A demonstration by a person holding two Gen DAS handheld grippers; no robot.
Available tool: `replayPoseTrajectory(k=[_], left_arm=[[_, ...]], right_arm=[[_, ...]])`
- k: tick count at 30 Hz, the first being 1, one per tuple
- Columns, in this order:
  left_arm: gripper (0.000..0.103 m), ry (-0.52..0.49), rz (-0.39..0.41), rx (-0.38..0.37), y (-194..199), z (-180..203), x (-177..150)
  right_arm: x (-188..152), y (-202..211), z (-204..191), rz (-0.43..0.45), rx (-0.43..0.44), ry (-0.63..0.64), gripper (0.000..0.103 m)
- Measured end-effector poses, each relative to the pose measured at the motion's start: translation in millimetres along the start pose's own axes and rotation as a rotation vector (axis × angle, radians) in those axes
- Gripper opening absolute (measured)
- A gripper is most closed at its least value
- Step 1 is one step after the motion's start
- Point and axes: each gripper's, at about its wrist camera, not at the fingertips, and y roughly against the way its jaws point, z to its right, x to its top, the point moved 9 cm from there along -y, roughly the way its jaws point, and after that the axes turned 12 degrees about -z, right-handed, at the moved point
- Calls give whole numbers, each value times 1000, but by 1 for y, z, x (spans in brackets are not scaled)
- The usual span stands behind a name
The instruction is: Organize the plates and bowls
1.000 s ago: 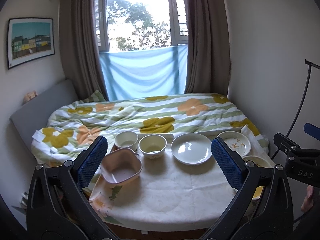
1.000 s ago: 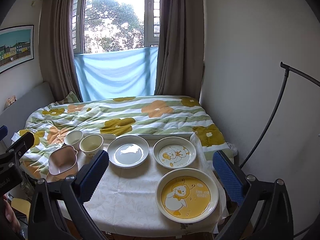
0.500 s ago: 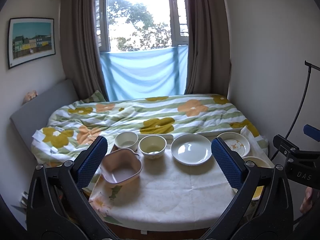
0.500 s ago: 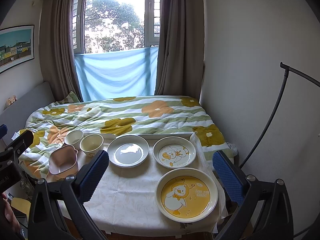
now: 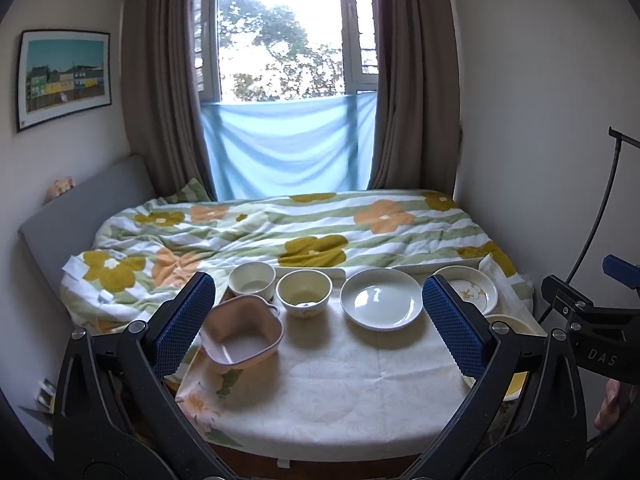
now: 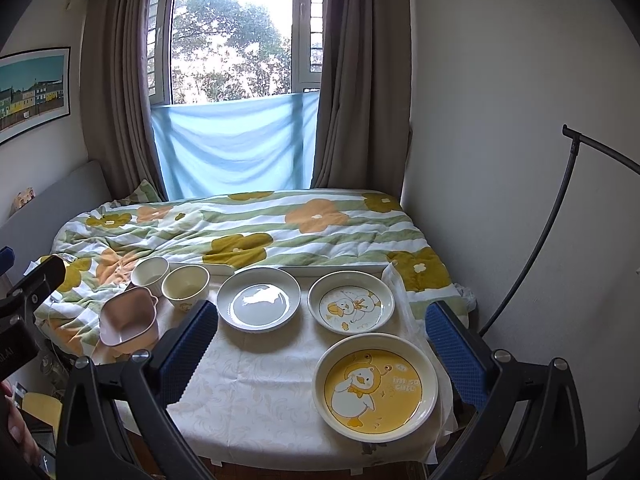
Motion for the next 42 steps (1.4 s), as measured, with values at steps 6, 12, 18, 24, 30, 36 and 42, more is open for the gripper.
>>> replayPoseTrajectory(k=[6,12,18,24,30,36,42], left_arm=[[103,1,1,0,0,-1,1],[103,3,14,-1,2,-4,4],[103,6,27,9,3,-6,6],[103,-9,35,8,2,-8,9],[103,-51,-31,-46,-15,-3,14],[102,-158,-151,-185,-64,34,4],[102,-305,-292,-413,-125,110,-31]], right_arm=[[0,1,0,-3,-5,0,103],[3,0,-2,-9,-2,-2,103],[4,0,-2,-8,-3,0,103],[4,0,-2,-10,0,-2,103],[0,-3,3,-47,-1,-42,103],[-22,-23,30,-138,-66,-132,103],[-71,-58,80,-259,-109,-244,103]])
